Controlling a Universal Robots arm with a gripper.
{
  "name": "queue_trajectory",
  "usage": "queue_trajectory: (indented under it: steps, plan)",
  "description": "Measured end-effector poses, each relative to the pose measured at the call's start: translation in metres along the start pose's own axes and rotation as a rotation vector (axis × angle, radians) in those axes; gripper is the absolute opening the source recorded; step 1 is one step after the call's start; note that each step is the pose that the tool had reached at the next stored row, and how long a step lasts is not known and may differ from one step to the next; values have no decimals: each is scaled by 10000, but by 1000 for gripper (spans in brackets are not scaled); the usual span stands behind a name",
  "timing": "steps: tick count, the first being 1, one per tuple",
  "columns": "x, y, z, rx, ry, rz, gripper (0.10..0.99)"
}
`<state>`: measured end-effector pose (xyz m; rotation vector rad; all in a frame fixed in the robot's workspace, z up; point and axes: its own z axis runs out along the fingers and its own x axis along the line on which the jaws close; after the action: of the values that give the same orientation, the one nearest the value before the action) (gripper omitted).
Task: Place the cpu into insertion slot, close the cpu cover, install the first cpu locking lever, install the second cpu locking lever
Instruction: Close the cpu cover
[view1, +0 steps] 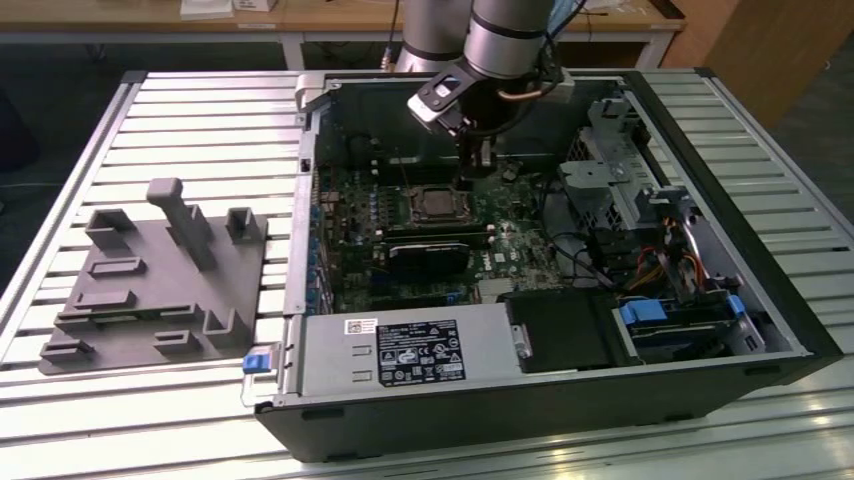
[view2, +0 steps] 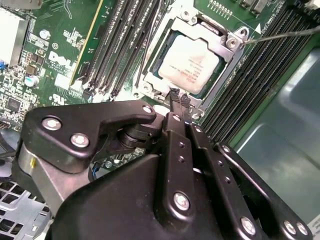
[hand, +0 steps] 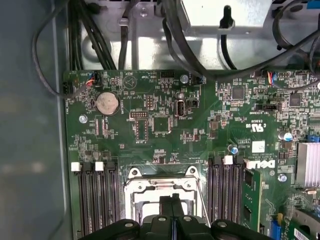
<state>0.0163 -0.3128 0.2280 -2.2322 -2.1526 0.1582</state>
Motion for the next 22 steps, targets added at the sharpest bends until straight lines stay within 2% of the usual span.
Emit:
queue_trajectory:
  steps: [13,18,22]
  plan:
    - [-5,-198,83,-793,24,-15,106]
    - [-7,-280,111,-1140,35,-14,106]
    - [-11,-387,124,-1269,42,-8,106]
